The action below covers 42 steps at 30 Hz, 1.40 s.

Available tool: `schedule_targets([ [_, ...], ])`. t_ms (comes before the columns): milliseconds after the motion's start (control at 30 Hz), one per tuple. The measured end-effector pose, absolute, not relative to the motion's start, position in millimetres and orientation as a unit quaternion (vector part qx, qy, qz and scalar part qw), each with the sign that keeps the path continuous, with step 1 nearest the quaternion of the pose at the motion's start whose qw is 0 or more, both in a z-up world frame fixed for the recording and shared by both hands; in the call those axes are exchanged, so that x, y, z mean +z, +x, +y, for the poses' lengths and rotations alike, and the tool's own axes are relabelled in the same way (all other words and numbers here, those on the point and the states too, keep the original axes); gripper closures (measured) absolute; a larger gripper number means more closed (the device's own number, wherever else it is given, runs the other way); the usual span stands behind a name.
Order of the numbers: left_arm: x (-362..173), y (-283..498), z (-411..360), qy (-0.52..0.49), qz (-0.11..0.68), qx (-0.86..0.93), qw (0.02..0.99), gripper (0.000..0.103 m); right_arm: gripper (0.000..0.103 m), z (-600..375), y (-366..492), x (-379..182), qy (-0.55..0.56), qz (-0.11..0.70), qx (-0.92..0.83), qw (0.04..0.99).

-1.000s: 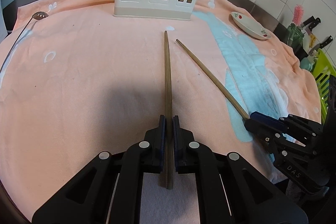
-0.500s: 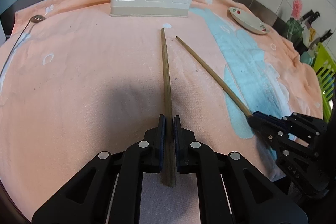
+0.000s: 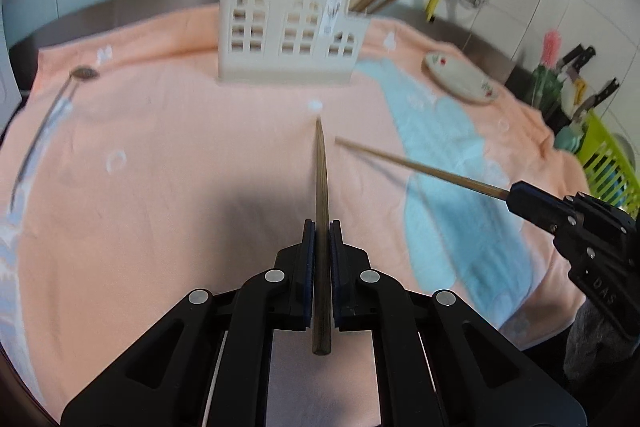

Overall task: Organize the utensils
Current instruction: 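Carry both held chopsticks up over the white holder with both tools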

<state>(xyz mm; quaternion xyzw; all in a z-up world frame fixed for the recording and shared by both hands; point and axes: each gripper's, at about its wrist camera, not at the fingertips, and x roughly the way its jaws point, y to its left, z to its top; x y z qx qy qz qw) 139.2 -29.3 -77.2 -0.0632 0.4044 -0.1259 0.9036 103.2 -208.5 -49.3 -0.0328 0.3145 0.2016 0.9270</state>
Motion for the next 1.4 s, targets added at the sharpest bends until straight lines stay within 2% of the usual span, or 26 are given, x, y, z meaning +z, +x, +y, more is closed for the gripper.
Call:
schedule_targets([
  [333, -25.7, 154.1, -19.3, -0.062, 0.359, -0.138, 0.921, 0.097, 0.096, -201.5, 145.4, -4.2, -0.025, 0.298, 0.223, 0.928],
  [667, 3.2, 186.7, -14.4, -0.043, 0.350, -0.142, 0.925, 0.097, 0.096, -196.9, 188.5, 22.1, -0.020, 0.311, 0.237, 0.920],
  [933, 34.6, 212.6, -7.6, -0.035, 0.340, -0.139, 0.930, 0.097, 0.096, -199.0, 218.6, 70.3, -0.029, 0.299, 0.240, 0.923],
  [1400, 139.2, 240.3, 4.8, -0.021, 0.250, -0.119, 0.961, 0.097, 0.096, -199.6, 255.6, 146.6, -0.044, 0.268, 0.237, 0.933],
])
